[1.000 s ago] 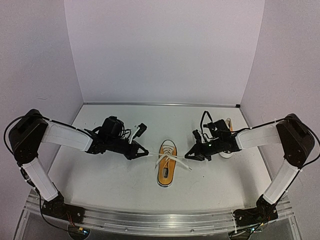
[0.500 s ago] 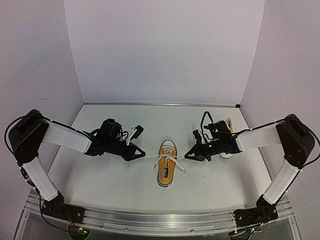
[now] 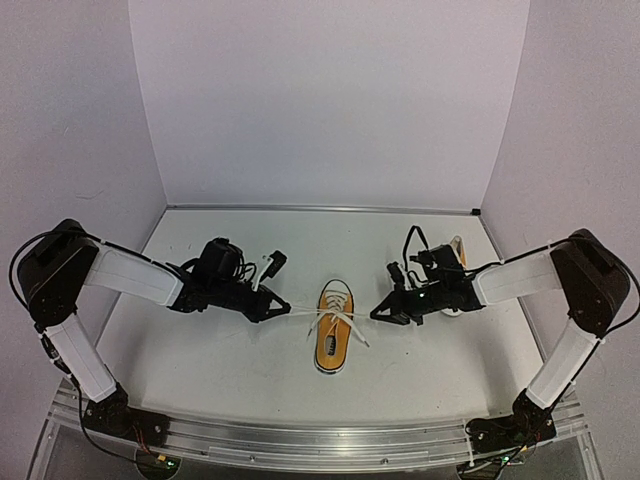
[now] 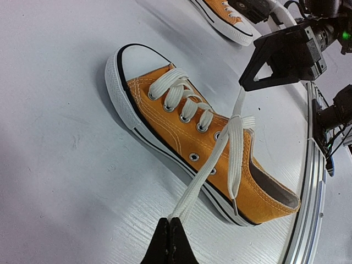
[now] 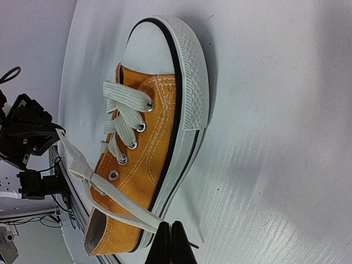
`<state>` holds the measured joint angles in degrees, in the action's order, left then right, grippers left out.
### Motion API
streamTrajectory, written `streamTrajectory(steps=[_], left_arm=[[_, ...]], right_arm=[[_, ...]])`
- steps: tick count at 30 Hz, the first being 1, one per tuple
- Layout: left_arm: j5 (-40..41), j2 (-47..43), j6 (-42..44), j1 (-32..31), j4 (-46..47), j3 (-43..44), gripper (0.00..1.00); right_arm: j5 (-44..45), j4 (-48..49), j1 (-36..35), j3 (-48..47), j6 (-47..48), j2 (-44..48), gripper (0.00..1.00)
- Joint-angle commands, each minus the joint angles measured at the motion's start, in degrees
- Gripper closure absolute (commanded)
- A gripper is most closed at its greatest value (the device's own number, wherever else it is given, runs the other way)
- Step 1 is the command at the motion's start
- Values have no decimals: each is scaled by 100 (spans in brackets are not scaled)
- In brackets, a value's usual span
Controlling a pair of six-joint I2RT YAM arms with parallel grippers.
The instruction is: Tie the shoes
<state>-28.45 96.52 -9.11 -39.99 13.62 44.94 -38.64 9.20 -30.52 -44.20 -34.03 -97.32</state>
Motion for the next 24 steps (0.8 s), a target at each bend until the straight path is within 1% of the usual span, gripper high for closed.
streamTrajectory(steps=[1,3,4,6,7,8,9,12,13,14,15,16,19,22,24], left_arm=[[162,77,-62,215,-107,-47,100],[51,97,-36,134,-117,39,100],[-65,105,-3,93,-120,92,100],[-279,68,-15,65,-236,259,87],[-342,14,-6,48,-318,344,78],[-333,-86,25,30,-428,440,68],[-218,-216,52,27,-566,564,56],[299,-586,256,48,-1465,1124,13],[480,-696,302,78,-1745,1324,3],[591,-787,280,143,-1941,1479,1],[637,-866,200,247,-2129,1649,1],[618,-929,90,370,-2292,1799,0],[736,-1033,-411,886,-2543,2174,0],[1276,-1194,-717,1186,-2887,2312,0],[1642,-1406,-760,1295,-3086,2209,0]], right_arm=[[248,-210,202,137,-44,-106,100],[19,-171,193,-4,-112,-255,98],[-130,-156,189,-97,-174,-314,92],[-356,-140,130,-370,-257,-312,79],[-424,-143,101,-505,-286,-262,71],[-434,-158,80,-642,-309,-150,62],[-438,-225,78,-761,-293,-22,56],[-278,-845,73,-1348,-9,302,35],[-179,-1055,74,-1513,112,414,29],[-75,-1230,75,-1653,208,521,21],[16,-1378,78,-1785,308,607,13],[99,-1473,76,-1896,395,687,8],[433,-1674,75,-2088,651,990,3],[973,-1782,86,-2046,858,1340,2],[1439,-1914,83,-1920,969,1658,2]])
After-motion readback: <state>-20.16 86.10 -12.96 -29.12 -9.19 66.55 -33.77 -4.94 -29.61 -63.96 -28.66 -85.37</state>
